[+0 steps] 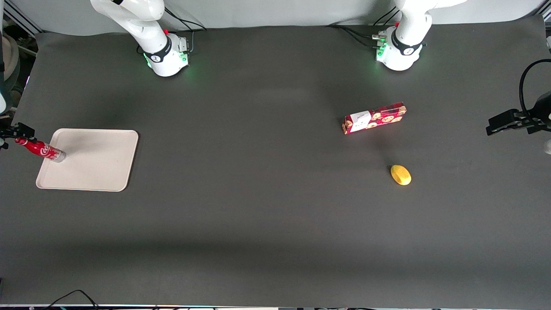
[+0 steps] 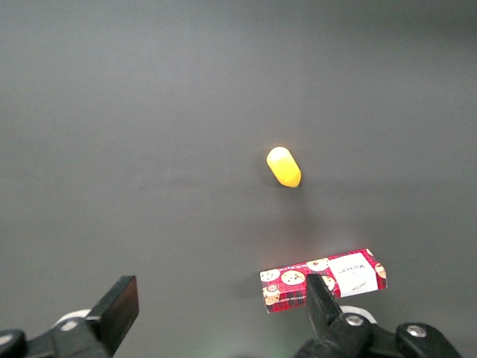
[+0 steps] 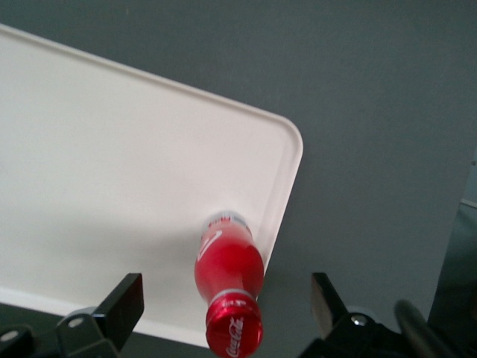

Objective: Place coke bottle on tray

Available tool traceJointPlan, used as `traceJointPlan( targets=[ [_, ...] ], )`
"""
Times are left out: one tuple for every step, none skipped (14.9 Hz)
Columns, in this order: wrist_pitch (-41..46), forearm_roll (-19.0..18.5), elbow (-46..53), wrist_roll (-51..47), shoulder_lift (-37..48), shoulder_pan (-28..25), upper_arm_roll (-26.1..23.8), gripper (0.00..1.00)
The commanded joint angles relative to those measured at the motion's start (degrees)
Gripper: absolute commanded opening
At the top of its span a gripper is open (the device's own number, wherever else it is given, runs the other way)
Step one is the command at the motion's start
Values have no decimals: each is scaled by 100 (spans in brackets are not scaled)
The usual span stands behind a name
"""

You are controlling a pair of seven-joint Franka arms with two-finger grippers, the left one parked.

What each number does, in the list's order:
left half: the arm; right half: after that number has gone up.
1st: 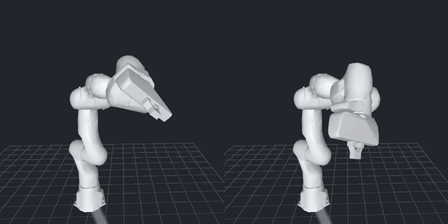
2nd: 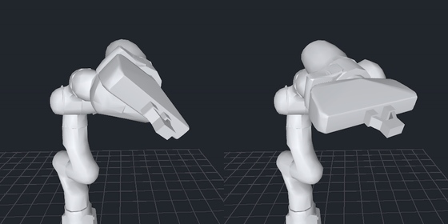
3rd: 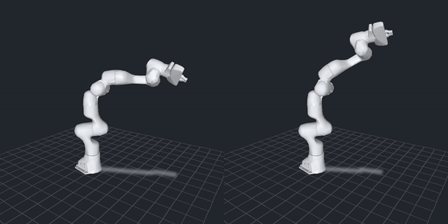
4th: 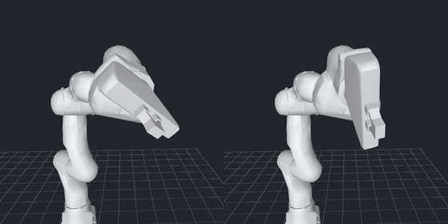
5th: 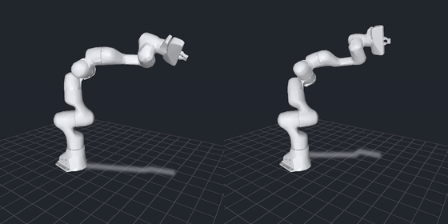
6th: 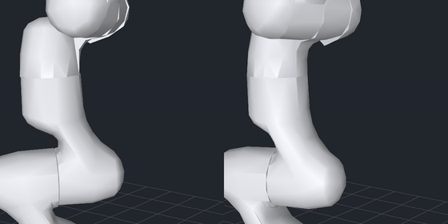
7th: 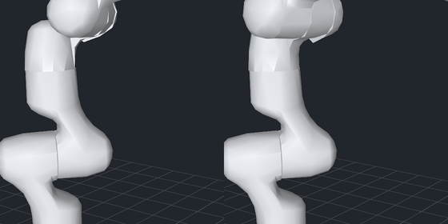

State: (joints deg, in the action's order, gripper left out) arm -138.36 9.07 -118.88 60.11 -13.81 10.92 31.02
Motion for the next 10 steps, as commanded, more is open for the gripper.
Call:
traceJointPlan(
  targets=[
    [465,-80,390,-1094,510,-151,-464,100],
    [833,-307,697,-1490,590,-195,-570,100],
    [1228,-596,1022,-1955,608,-308,-710,100],
    [1693,-878,1382,-2438,608,-388,-903,100],
    [2194,-1080,1759,-2843,599,-397,-1201,100],
    [2669,-1135,2094,-3282,599,-406,-1561,100],
    [3056,-1144,2376,-3774,608,-406,-1851,100],
    [3356,-1144,2605,-4257,625,-458,-2150,100],
    [3672,-1144,2798,-4671,652,-485,-2406,100],
    [3998,-1144,3018,-4936,652,-494,-2626,100]
  ],
)
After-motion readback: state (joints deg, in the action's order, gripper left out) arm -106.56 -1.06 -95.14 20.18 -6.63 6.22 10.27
